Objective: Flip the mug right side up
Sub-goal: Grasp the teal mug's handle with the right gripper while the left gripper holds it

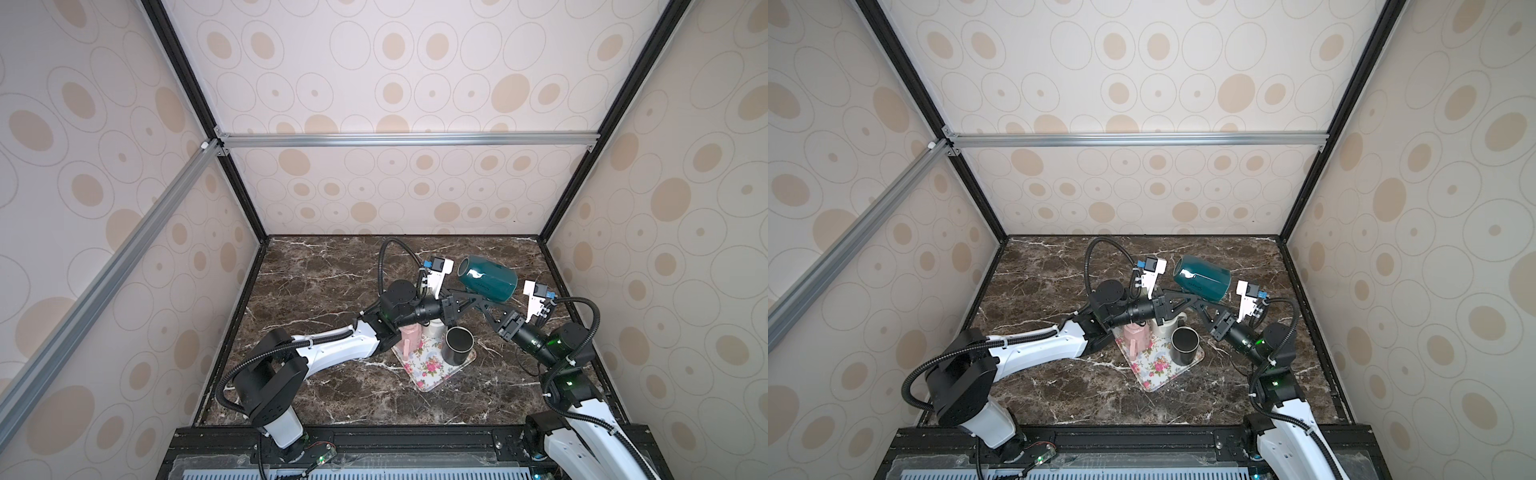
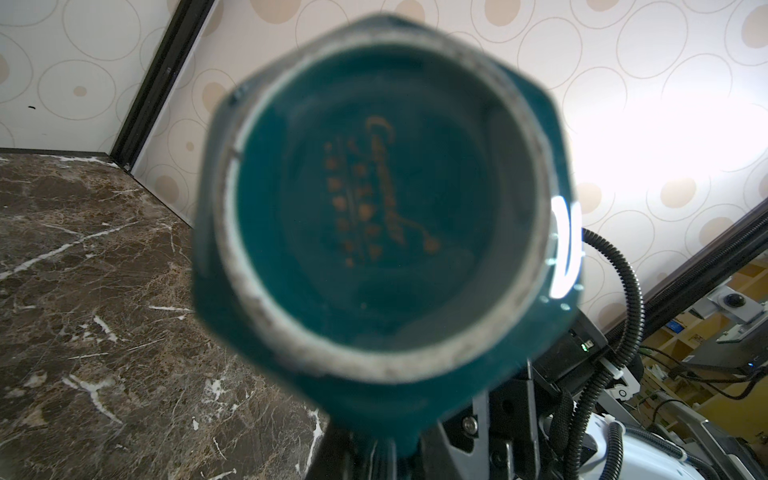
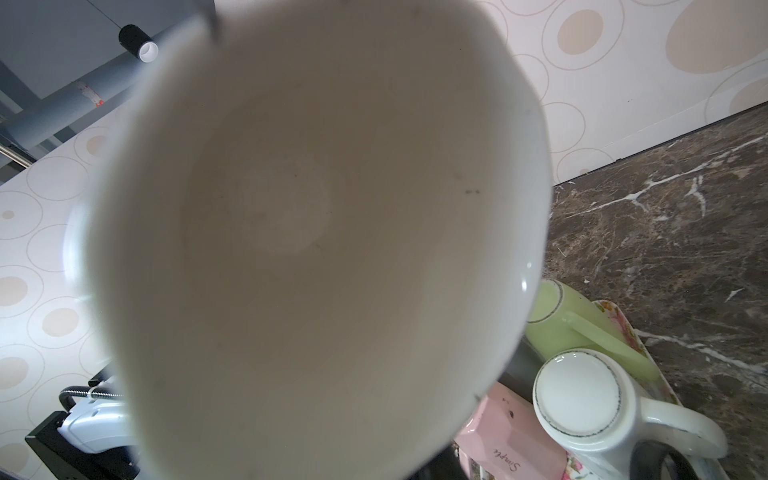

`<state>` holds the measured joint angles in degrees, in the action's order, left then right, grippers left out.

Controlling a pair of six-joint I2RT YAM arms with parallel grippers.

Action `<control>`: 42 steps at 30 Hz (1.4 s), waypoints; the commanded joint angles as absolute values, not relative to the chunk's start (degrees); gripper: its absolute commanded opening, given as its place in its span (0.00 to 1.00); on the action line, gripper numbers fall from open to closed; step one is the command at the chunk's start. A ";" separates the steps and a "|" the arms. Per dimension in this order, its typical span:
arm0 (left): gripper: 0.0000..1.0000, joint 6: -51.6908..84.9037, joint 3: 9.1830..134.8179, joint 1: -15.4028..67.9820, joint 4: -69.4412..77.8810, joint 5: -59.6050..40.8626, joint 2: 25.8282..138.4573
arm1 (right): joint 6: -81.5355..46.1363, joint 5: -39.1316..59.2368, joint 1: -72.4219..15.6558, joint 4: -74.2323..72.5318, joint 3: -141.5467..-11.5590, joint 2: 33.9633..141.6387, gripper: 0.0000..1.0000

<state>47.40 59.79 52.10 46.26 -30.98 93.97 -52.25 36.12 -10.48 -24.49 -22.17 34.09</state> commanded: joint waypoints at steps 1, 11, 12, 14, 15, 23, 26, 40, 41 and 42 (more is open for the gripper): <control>0.00 46.11 60.25 51.99 45.37 -31.10 93.70 | -52.00 39.13 -10.72 -31.14 -22.54 32.81 0.14; 0.00 43.54 61.85 51.94 39.76 -28.09 93.69 | -52.97 39.48 -10.77 -31.73 -22.49 31.82 0.00; 0.00 43.56 61.87 52.01 39.64 -28.18 93.71 | -53.24 39.71 -10.72 -32.13 -22.50 31.93 0.00; 0.00 43.60 61.87 51.94 39.70 -28.21 93.69 | -53.52 38.97 -10.72 -31.13 -22.63 31.70 0.00; 0.00 43.68 61.87 51.94 39.73 -28.08 93.60 | -53.44 38.51 -10.72 -30.55 -22.72 31.64 0.00; 0.72 42.89 61.05 51.80 40.33 -27.32 92.40 | -53.23 35.22 -10.74 -28.28 -21.47 30.34 0.00; 0.93 42.94 59.97 51.47 41.22 -25.26 91.85 | -52.37 32.88 -10.75 -25.17 -20.78 29.21 0.00; 0.98 44.73 57.75 50.21 43.15 -24.07 92.11 | -48.50 28.27 -10.72 -16.17 -21.90 30.02 0.00; 0.98 44.87 57.54 50.14 43.15 -23.96 92.11 | -48.28 27.97 -10.77 -15.41 -22.14 30.14 0.00; 0.98 44.91 57.35 50.13 43.11 -23.98 92.04 | -48.13 27.66 -10.72 -14.66 -22.36 30.23 0.00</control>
<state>44.21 57.21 50.85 39.77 -24.88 93.76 -50.11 27.92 -10.44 -13.93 -19.51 30.59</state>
